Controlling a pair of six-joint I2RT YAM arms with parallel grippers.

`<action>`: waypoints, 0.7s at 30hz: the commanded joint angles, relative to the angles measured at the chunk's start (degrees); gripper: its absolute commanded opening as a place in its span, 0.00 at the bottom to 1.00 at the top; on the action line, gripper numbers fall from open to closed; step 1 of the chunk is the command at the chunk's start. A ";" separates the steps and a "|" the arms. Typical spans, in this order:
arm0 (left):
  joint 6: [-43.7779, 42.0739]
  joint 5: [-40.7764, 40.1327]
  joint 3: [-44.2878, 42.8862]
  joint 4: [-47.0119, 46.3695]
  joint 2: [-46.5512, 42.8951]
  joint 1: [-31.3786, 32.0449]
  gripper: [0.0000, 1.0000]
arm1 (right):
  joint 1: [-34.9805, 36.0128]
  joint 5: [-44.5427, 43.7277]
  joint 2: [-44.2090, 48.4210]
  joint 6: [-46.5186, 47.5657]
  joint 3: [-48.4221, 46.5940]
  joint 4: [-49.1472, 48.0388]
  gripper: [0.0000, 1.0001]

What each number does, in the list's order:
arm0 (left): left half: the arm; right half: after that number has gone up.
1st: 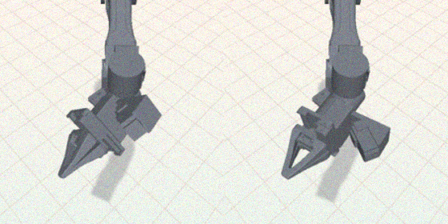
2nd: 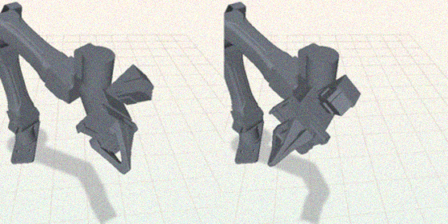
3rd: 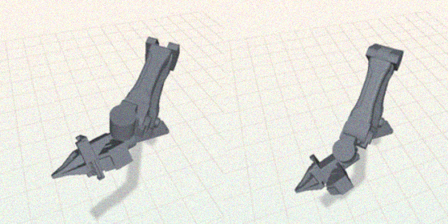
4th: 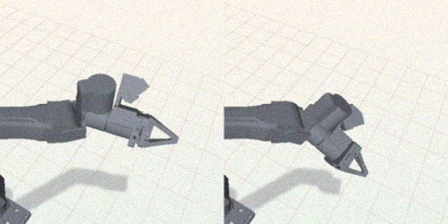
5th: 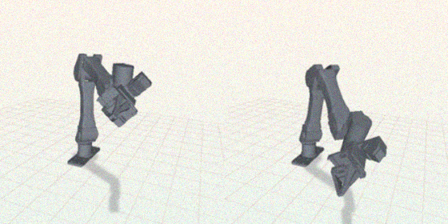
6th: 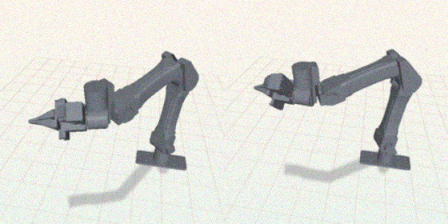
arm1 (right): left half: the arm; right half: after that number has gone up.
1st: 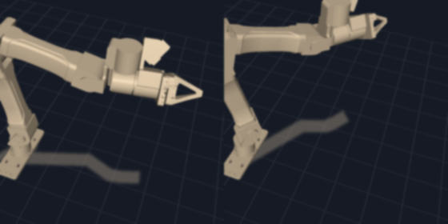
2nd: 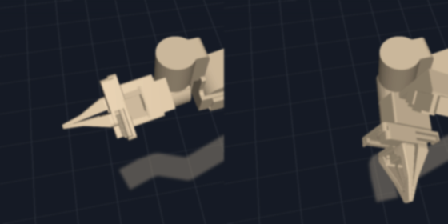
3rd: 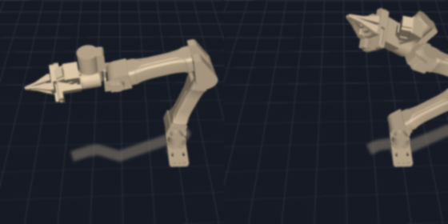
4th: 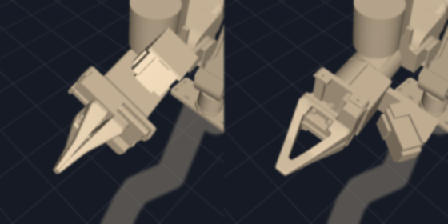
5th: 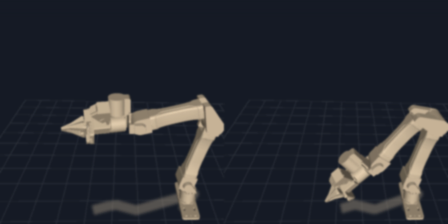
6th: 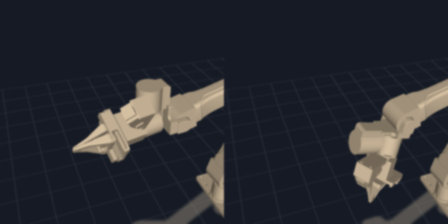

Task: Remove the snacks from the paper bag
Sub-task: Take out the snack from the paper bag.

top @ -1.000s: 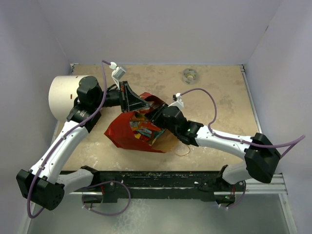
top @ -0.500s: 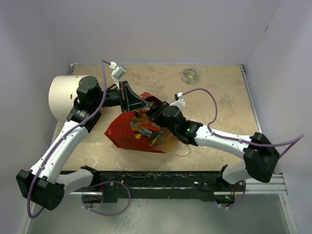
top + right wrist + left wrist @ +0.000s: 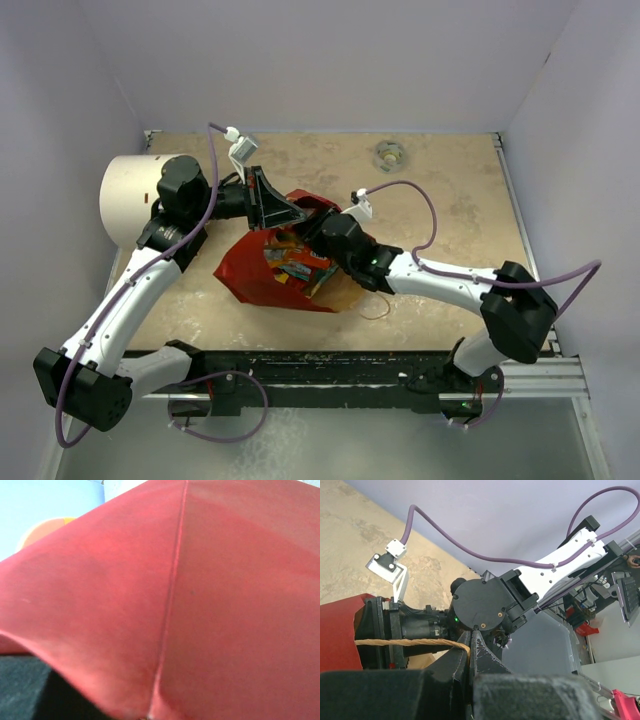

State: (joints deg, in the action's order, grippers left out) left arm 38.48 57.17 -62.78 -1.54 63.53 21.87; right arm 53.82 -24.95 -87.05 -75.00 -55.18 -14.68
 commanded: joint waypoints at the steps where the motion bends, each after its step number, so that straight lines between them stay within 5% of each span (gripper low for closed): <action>1: 1.11 2.06 -2.08 -4.35 -2.53 0.16 0.00 | -0.43 -2.35 -0.70 -2.17 -2.04 0.24 0.38; 11: 1.16 1.77 -1.73 -3.79 -3.19 0.11 0.00 | -0.39 -0.91 -5.36 -1.32 -6.06 -5.95 0.31; 16: -1.44 -1.64 -1.29 -0.02 -5.06 0.11 0.00 | -0.34 0.59 -2.71 -0.03 -4.39 -6.44 0.03; 21: -4.29 -7.53 -1.05 4.02 -6.28 0.11 0.00 | -0.38 5.34 4.17 2.23 0.30 -3.62 0.00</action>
State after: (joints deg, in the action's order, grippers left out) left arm 36.97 53.28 -62.78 2.76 60.58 21.82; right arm 53.60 -22.59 -89.78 -74.85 -57.36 -17.52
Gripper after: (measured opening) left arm 0.008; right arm 0.005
